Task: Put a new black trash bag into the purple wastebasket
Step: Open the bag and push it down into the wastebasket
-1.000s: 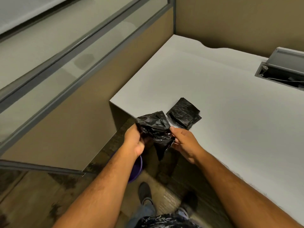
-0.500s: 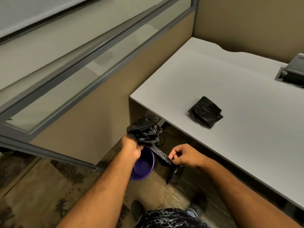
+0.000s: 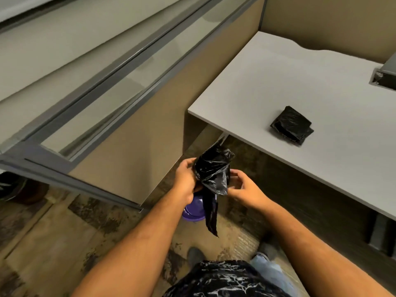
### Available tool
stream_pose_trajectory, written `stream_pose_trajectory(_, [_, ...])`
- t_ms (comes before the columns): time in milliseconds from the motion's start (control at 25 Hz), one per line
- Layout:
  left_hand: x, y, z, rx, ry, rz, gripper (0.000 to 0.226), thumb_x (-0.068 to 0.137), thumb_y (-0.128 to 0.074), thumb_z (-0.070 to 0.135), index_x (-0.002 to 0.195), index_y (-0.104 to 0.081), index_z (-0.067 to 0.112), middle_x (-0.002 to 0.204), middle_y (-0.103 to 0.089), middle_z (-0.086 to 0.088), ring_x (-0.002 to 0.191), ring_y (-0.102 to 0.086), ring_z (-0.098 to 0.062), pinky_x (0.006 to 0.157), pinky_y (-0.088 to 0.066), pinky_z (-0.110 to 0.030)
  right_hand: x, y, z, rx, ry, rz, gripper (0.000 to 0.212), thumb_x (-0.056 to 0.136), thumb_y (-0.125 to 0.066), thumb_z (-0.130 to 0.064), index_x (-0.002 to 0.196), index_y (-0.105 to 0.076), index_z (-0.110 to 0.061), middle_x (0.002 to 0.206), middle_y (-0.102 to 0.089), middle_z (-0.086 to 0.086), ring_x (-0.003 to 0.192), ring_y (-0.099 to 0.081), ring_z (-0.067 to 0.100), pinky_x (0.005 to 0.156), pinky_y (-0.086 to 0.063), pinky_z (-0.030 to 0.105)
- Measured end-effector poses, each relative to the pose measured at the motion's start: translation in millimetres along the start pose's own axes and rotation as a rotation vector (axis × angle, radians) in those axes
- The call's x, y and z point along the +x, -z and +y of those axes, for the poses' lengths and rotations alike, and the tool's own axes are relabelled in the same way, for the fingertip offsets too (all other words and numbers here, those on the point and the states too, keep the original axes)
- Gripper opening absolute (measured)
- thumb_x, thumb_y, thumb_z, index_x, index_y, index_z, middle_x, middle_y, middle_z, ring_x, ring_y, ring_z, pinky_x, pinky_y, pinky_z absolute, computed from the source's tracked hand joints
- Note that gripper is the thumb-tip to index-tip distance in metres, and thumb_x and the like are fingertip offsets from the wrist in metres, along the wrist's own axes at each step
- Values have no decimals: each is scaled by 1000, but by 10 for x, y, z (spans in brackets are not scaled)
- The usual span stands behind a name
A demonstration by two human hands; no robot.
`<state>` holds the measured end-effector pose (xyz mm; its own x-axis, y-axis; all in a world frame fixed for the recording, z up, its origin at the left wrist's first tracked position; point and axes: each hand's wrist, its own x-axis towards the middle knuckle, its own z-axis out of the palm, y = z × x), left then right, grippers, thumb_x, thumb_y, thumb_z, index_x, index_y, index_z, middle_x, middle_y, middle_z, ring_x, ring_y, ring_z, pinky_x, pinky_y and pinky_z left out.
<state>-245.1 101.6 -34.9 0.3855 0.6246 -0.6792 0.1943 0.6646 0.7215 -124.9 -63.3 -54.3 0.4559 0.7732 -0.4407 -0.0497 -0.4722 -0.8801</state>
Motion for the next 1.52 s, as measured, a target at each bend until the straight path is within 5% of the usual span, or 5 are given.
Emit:
stream_pose_trajectory(280, [-110,169,-423,185,10,-111,46,100,-54,5,66,-81,19,62,-76,6,67,-70,-15,58,-56,-23,108,-227,-126,185,63,201,41,94,-66,4,91,-81,-35,91,-82,-6,88,-75,10,82,-60,30])
stream_pose_trajectory(600, [-267,509,-693,566,-184,-227,92,55,-97,41,139,-61,29,128,-72,11,122,-65,-6,107,-49,-31,119,-54,118,-122,227,75,39,92,-68,1,54,-62,-7,51,-51,-15,46,-45,-2,49,-34,24])
stream_pose_trajectory(800, [-470,278,-706,406,-359,19,15,91,-72,42,102,-78,51,106,-79,16,102,-73,-3,81,-58,-18,87,-112,379,-143,178,63,22,89,-66,2,71,-69,-10,59,-66,-19,59,-57,-15,54,-39,10])
stream_pose_trajectory(1080, [-496,252,-724,343,-303,236,20,92,-75,15,76,-77,27,79,-79,6,74,-73,-4,61,-53,-16,-75,-391,408,635,-257,-32,25,101,-63,-27,124,-69,-23,123,-76,11,102,-78,21,81,-64,42])
stream_pose_trajectory(1520, [404,955,-186,151,-105,89,30,97,-72,33,75,-68,12,84,-77,-7,85,-76,-21,64,-64,-33,375,-1118,143,645,-219,326,4,98,-70,-9,99,-73,-6,104,-78,22,98,-73,33,88,-63,48])
